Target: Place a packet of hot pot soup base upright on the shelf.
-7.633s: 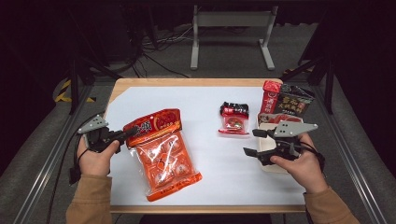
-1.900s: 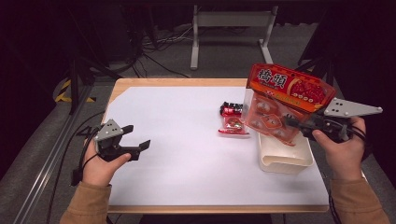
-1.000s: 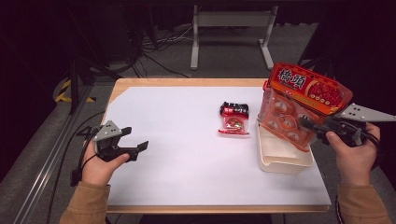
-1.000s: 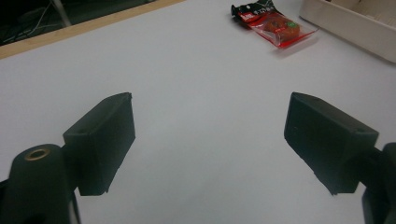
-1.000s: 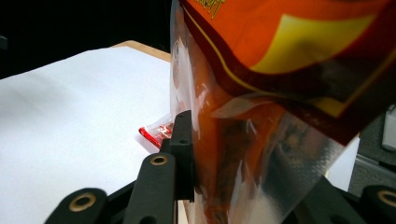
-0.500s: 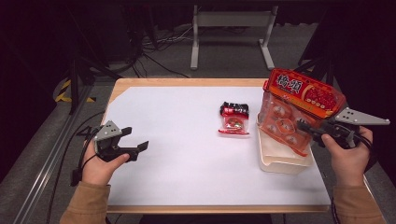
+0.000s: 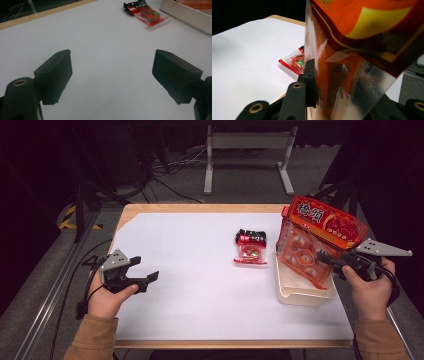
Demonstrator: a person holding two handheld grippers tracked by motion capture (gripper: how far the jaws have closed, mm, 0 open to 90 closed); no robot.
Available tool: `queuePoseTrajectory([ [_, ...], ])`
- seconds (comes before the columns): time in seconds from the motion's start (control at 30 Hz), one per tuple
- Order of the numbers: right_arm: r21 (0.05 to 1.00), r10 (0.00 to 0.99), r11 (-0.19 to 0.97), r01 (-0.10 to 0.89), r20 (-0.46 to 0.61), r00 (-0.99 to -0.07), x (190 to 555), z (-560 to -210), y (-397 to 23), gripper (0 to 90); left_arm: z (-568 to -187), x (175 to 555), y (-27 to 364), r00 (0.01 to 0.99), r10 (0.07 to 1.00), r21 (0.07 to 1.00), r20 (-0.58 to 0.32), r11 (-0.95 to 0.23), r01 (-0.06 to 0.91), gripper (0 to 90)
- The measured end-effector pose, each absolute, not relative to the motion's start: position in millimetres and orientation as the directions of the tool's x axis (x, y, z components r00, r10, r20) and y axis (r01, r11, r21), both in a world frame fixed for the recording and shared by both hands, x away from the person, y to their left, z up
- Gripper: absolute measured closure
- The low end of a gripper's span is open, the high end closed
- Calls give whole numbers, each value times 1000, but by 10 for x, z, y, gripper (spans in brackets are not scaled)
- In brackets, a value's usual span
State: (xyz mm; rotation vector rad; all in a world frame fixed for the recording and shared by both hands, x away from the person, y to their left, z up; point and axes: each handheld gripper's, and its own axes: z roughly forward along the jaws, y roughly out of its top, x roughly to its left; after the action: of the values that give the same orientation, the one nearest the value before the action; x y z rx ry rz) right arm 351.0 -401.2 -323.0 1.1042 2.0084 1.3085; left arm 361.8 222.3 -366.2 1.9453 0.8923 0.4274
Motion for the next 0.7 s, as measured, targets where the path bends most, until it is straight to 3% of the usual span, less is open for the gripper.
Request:
queuePoseTrajectory([
  [0.7, 864, 813, 262, 429, 42, -581, 3580, -3475, -3985, 702, -3682, 3632, 2211, 675, 734, 854, -68, -307, 420, 174],
])
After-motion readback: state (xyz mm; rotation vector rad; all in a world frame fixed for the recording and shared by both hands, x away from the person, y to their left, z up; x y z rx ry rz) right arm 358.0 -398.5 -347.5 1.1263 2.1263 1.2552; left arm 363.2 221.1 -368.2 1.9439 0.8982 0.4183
